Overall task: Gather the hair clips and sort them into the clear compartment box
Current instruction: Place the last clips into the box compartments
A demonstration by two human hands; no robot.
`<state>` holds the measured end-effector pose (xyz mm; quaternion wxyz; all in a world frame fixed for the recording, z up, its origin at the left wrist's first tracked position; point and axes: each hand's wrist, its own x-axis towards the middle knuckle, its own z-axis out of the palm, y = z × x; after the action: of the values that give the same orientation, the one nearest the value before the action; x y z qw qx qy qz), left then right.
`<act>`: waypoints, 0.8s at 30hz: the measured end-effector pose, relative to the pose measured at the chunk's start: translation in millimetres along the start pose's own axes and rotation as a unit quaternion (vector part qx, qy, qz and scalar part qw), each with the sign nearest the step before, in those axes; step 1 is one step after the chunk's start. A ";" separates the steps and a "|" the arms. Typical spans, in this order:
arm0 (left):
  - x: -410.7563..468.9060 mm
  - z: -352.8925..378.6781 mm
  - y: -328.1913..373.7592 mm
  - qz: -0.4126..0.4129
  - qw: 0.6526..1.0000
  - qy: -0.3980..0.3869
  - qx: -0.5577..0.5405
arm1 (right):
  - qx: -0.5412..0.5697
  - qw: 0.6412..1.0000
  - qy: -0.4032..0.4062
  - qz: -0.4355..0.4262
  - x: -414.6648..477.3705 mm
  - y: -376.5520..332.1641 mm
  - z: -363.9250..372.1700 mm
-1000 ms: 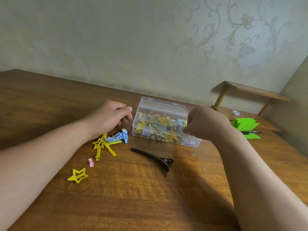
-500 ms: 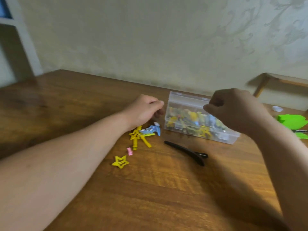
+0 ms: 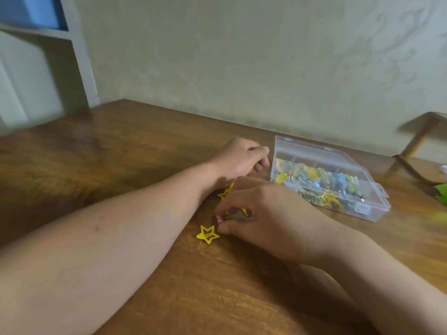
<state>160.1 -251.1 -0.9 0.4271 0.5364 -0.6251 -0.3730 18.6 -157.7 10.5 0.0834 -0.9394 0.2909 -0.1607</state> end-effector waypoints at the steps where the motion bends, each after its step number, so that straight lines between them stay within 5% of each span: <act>1: 0.1 -0.3 -0.4 0.002 1.000 -0.001 0.003 | 0.002 1.000 0.000 0.004 0.2 -0.2 0.7; 19: 8.3 -1.4 -5.9 0.028 0.999 -0.008 0.037 | 0.010 0.996 0.082 -0.022 -0.3 -3.9 2.7; 24: 6.4 -3.2 -8.6 0.057 0.998 -0.029 0.013 | 0.032 0.977 0.185 0.105 -0.5 28.1 -29.2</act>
<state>165.7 -258.7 -6.8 0.4224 0.4943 -0.6715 -0.3553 -6.7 -182.2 30.7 0.0741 -0.8547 0.3928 -0.3312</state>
